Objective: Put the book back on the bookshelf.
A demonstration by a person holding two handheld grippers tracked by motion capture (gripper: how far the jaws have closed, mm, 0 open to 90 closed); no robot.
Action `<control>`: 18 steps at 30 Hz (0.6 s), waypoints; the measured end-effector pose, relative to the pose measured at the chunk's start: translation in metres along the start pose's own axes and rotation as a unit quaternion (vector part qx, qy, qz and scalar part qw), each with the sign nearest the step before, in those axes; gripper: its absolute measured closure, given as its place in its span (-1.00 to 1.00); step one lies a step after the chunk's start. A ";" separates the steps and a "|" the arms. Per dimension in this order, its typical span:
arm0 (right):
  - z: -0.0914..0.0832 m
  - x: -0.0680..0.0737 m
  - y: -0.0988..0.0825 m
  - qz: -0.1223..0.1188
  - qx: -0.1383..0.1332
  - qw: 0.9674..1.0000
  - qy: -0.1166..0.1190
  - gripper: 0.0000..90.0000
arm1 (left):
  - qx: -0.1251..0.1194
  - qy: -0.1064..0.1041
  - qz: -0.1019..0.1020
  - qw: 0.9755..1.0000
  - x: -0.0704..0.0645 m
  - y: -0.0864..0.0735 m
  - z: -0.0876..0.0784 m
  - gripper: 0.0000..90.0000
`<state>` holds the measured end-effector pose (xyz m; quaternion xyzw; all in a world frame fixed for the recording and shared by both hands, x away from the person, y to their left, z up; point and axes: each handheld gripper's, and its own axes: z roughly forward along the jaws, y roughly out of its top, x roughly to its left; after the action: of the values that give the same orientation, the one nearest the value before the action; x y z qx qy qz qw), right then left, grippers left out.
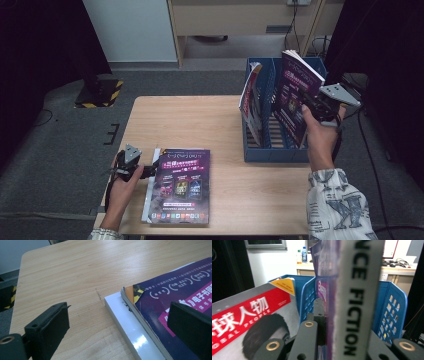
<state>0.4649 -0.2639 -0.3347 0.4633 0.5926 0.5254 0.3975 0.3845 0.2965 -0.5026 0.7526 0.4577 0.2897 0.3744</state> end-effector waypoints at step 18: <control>0.035 0.004 -0.021 0.022 -0.006 1.000 -0.008 0.84 | -0.002 -0.001 -0.001 1.000 0.000 0.000 -0.001 -0.92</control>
<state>0.4944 -0.2515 -0.3596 0.4783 0.5758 0.5336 0.3936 0.3841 0.2970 -0.5020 0.7516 0.4573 0.2895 0.3770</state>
